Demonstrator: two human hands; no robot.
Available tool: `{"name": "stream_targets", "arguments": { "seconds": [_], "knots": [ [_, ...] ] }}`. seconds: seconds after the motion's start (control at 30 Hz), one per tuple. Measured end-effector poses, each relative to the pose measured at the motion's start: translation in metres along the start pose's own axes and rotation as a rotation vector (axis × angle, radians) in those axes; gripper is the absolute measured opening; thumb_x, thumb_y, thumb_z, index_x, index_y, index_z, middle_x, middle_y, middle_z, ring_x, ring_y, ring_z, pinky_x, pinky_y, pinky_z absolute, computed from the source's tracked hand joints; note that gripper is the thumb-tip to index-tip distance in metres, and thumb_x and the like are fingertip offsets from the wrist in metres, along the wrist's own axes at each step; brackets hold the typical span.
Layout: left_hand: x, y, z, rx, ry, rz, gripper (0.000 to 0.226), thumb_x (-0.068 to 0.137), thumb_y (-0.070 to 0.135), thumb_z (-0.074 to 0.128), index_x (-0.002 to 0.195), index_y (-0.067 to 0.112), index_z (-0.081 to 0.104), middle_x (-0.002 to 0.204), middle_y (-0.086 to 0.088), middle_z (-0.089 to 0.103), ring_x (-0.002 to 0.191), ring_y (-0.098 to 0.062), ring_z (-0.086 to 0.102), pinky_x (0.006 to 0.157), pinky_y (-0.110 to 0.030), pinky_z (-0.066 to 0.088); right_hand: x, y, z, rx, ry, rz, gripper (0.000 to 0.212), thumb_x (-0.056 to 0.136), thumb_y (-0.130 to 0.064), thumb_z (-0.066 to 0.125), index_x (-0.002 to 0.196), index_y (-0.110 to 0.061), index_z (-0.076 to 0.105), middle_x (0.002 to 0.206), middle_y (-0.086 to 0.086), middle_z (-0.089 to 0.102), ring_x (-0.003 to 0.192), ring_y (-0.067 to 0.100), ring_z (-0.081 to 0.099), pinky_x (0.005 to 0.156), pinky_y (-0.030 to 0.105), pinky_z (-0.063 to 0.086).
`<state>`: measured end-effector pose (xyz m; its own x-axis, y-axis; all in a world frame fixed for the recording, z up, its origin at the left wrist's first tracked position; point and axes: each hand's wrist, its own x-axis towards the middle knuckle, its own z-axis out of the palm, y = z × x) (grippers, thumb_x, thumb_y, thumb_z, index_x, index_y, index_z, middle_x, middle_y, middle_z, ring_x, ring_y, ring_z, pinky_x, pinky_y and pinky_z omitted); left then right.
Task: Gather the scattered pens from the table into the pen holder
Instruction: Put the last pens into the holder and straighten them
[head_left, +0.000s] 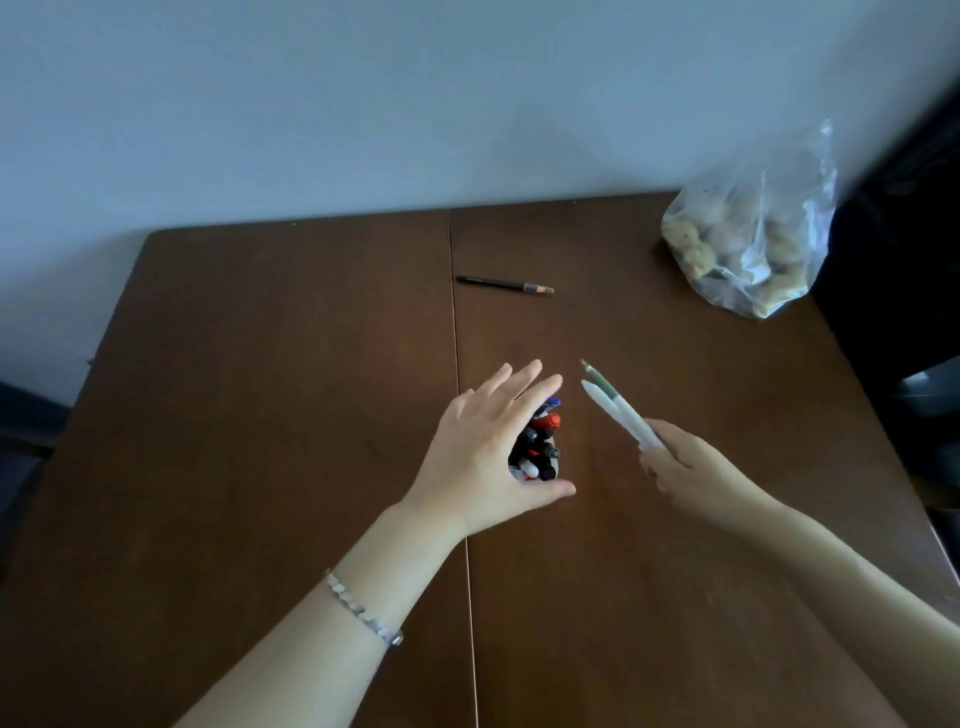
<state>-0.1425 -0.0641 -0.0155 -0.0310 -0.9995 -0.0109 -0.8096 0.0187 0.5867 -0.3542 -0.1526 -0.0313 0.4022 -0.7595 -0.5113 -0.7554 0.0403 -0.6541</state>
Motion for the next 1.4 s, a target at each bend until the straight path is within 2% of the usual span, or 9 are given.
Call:
{"name": "stream_targets", "arguments": {
  "seconds": [0.2,0.33,0.5,0.73,0.97,1.07,1.17,1.3,1.4],
  "knots": [
    [0.012,-0.007,0.002,0.046,0.073,0.082,0.042,0.078,0.043,0.049,0.107,0.018,0.067,0.117,0.000,0.064,0.121,-0.021,0.052,0.095,-0.036,0.044,-0.067,-0.007,-0.026,-0.010,0.025,-0.111,0.035,0.096,-0.027,0.040,0.068,-0.043,0.056,0.055,-0.011,0.047,0.050,0.004,0.039,0.053,0.025,0.034],
    [0.010,-0.014,0.000,-0.126,0.088,-0.010,0.017,0.084,0.016,0.058,0.095,0.008,0.068,0.109,-0.004,0.065,0.109,-0.011,0.051,0.089,-0.001,0.030,-0.076,-0.023,-0.034,0.030,0.046,-0.113,0.025,0.092,-0.028,0.048,0.082,-0.041,0.066,0.055,-0.013,0.054,0.052,0.010,0.043,0.053,0.028,0.035],
    [0.009,-0.014,-0.001,-0.156,0.082,-0.070,0.014,0.088,0.006,0.054,0.097,0.006,0.065,0.117,-0.003,0.062,0.112,-0.010,0.048,0.088,0.007,0.023,-0.062,-0.057,-0.031,-0.081,-0.016,-0.124,0.032,0.090,-0.025,0.047,0.064,-0.038,0.063,0.049,-0.009,0.049,0.039,0.003,0.037,0.040,0.014,0.029],
    [0.010,-0.018,0.004,-0.116,0.061,-0.076,0.017,0.093,0.014,0.051,0.104,0.008,0.062,0.125,-0.004,0.059,0.120,-0.016,0.048,0.084,0.010,0.021,-0.043,-0.093,-0.029,-0.240,-0.141,-0.015,0.036,0.085,-0.021,0.046,0.050,-0.025,0.054,0.056,0.002,0.047,0.050,0.015,0.038,0.051,0.029,0.033],
    [0.007,-0.015,0.004,-0.195,0.094,-0.110,0.014,0.092,0.010,0.051,0.102,0.011,0.061,0.126,-0.001,0.057,0.117,-0.011,0.049,0.086,0.008,0.026,-0.015,-0.117,0.001,-0.315,-0.163,0.095,0.021,0.085,-0.014,0.048,0.071,-0.002,0.058,0.051,0.003,0.052,0.043,0.016,0.041,0.048,0.024,0.035],
    [0.006,-0.014,0.004,-0.229,0.089,-0.124,0.018,0.093,0.012,0.051,0.108,0.016,0.059,0.129,0.003,0.054,0.117,-0.008,0.048,0.086,0.006,0.027,-0.008,-0.123,0.008,-0.322,-0.094,0.097,0.018,0.081,-0.006,0.041,0.081,-0.002,0.059,0.049,0.005,0.057,0.043,0.017,0.050,0.044,0.021,0.036],
    [0.007,-0.012,0.005,-0.260,0.106,-0.139,0.019,0.092,0.011,0.053,0.108,0.016,0.061,0.129,0.003,0.054,0.120,-0.008,0.047,0.088,0.006,0.027,-0.011,-0.120,0.015,-0.290,-0.011,0.003,0.021,0.085,-0.011,0.042,0.098,-0.005,0.057,0.068,0.003,0.055,0.067,0.022,0.060,0.046,0.021,0.037],
    [0.005,-0.012,0.004,-0.298,0.118,-0.132,0.014,0.091,0.010,0.054,0.103,0.014,0.061,0.128,0.002,0.056,0.121,-0.003,0.044,0.093,0.002,0.026,-0.020,-0.103,0.027,0.071,0.127,-0.112,0.015,0.089,-0.020,0.043,0.091,-0.021,0.058,0.097,0.006,0.058,0.074,0.021,0.059,0.058,0.022,0.042],
    [0.003,-0.009,0.003,-0.331,0.099,-0.149,0.015,0.092,0.011,0.053,0.105,0.014,0.060,0.133,0.002,0.053,0.128,-0.007,0.042,0.107,-0.017,0.033,-0.020,-0.086,0.039,0.086,0.361,-0.250,0.023,0.095,-0.026,0.042,0.095,-0.015,0.062,0.098,0.001,0.057,0.082,0.016,0.056,0.062,0.016,0.039]
  ]
}}
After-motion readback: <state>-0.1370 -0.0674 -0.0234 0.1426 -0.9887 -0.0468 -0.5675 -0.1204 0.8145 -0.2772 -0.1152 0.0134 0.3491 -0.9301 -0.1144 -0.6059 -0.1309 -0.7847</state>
